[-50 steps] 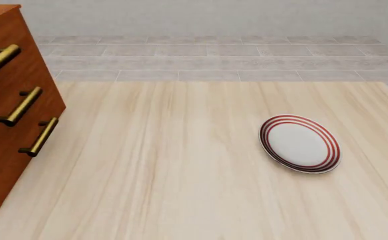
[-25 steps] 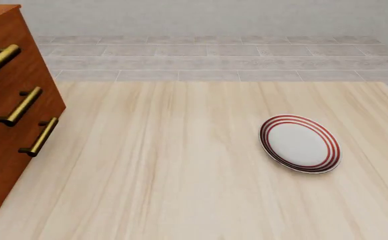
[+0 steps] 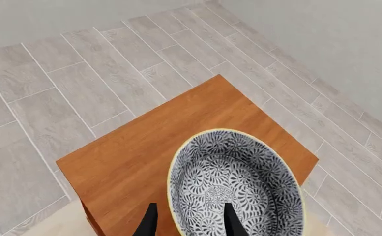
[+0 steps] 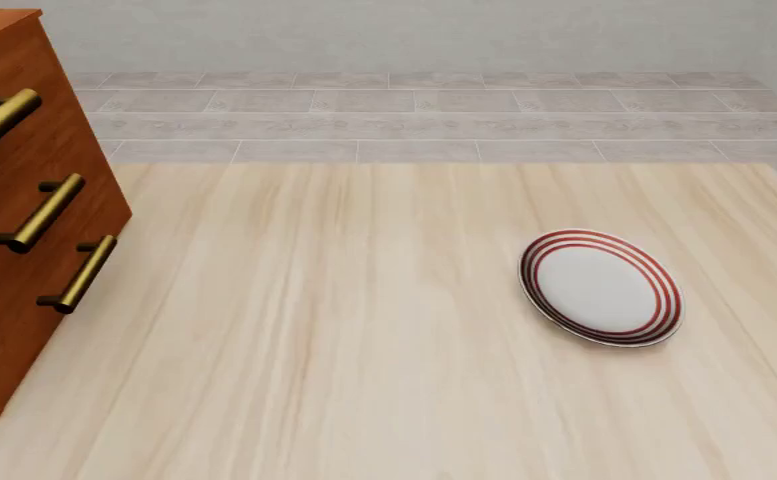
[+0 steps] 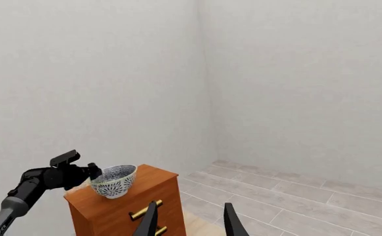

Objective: Put the bowl on top of the cabinet.

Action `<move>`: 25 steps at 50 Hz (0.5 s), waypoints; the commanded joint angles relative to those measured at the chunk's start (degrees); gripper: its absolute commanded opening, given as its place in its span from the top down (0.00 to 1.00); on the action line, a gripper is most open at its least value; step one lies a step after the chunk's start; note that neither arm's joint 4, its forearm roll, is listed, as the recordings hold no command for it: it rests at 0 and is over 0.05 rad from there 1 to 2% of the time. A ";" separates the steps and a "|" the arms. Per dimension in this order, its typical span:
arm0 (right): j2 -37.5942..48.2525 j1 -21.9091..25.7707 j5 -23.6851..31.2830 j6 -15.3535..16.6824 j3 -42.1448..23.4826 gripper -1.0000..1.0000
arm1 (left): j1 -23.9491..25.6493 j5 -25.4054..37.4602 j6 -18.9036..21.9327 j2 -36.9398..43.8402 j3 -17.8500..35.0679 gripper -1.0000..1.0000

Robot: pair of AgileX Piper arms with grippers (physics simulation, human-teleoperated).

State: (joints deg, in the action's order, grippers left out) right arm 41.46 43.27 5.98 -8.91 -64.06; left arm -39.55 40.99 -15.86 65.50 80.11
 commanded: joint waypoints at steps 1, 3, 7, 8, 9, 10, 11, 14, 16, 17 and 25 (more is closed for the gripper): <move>0.05 0.01 0.04 0.08 0.13 0.00 | -1.03 1.18 0.23 1.08 3.92 0.00; 0.03 0.08 0.08 0.09 0.13 0.00 | -1.11 1.66 0.22 1.26 4.97 0.00; 0.18 0.01 -0.03 0.08 0.14 0.00 | -1.32 2.54 0.09 1.40 7.00 0.00; 0.15 -0.02 -0.02 0.09 0.12 0.00 | -1.22 2.91 -0.04 1.47 7.71 0.00; 0.15 0.01 -0.03 0.11 0.11 0.00 | -1.16 3.19 0.04 1.50 8.31 0.00; 0.14 0.01 0.02 0.06 0.08 0.00 | -1.33 3.36 -0.04 1.35 8.68 0.00; 0.13 -0.05 0.07 0.01 0.04 0.00 | -1.49 3.72 0.21 1.25 9.50 0.00; 0.02 -0.02 0.14 0.12 0.02 0.00 | -1.62 4.68 -0.19 1.28 10.95 0.00; -0.17 0.03 0.31 0.12 -0.09 0.00 | -1.61 5.51 -0.55 0.96 12.27 0.00; -0.17 0.02 0.34 0.07 -0.10 0.00 | -1.56 5.71 -0.59 0.97 12.55 0.00; -0.22 0.14 0.22 0.18 -0.24 0.00 | -0.81 7.59 -1.04 1.06 16.25 0.00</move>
State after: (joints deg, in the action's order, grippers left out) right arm 41.33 43.32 6.23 -8.82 -64.17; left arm -40.73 46.27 -16.49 66.50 91.86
